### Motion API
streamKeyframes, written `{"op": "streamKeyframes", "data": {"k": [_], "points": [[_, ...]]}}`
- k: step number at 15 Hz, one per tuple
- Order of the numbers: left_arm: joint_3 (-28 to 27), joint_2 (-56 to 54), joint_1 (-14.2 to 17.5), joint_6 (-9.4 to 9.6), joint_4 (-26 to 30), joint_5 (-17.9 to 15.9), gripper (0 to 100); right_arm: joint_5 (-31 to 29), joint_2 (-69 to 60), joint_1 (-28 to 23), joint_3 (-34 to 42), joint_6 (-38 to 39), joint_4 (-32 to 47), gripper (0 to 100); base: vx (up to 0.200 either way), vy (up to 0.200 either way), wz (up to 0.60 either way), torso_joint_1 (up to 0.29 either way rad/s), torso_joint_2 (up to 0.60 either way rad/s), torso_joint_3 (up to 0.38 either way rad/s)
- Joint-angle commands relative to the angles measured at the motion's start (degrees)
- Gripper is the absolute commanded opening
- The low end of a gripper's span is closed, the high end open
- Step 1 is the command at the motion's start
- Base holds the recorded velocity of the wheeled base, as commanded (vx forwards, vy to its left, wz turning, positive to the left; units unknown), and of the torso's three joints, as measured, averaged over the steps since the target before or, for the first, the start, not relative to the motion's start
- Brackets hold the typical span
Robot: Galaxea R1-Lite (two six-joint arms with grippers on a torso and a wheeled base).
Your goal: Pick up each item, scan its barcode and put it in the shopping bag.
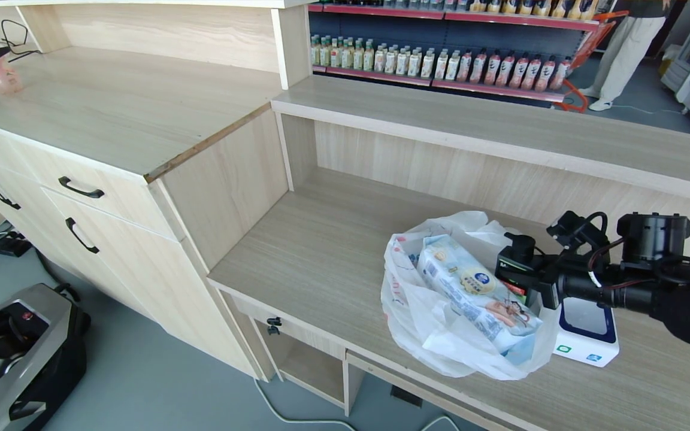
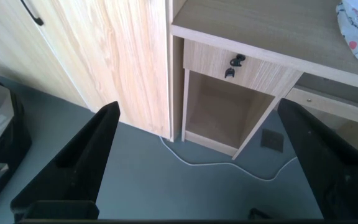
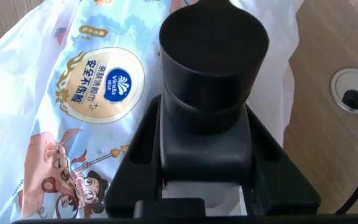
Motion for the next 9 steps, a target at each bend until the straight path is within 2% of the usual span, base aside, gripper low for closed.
{"op": "streamKeyframes", "data": {"k": [1, 9], "points": [[0.00, 0.05, 0.01, 0.02, -0.01, 0.01, 100, 0.02, 1.03, -0.01, 0.54, -0.01, -0.62, 0, 0.000, 0.000, 0.00, 0.000, 0.00, 0.000], [0.00, 0.05, 0.01, 0.02, -0.01, 0.01, 100, 0.11, 2.17, -0.01, 0.63, -0.01, -1.06, 0, 0.000, 0.000, 0.00, 0.000, 0.00, 0.000]]}}
